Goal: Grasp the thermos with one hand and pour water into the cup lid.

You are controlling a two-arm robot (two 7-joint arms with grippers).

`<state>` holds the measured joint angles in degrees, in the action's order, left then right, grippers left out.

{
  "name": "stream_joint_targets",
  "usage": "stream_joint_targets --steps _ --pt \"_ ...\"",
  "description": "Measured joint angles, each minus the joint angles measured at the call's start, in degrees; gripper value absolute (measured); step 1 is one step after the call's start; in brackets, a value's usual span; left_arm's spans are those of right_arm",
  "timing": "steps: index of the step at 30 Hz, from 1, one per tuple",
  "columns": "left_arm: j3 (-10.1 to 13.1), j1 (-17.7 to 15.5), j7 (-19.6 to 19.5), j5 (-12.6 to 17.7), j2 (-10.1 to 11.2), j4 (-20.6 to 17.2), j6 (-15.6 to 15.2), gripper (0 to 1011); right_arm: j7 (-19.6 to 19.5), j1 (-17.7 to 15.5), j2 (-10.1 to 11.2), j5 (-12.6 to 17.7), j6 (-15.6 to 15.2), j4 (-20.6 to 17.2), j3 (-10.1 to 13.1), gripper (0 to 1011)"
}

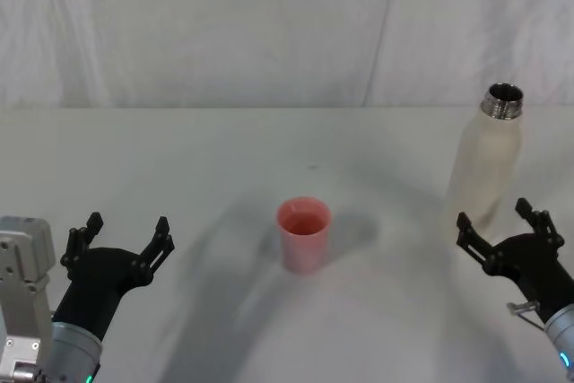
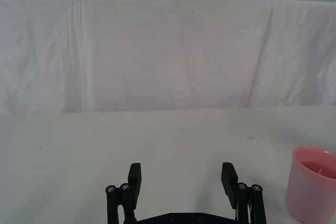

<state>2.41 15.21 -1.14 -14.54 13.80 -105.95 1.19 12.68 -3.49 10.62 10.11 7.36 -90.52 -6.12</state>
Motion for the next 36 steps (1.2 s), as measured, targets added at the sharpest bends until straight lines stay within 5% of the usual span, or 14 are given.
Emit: stream_joint_targets --steps 36 --pt "0.0 0.0 0.0 0.0 0.0 0.0 0.0 1001 1.83 1.07 0.15 0.79 0.1 3.08 -5.48 1001"
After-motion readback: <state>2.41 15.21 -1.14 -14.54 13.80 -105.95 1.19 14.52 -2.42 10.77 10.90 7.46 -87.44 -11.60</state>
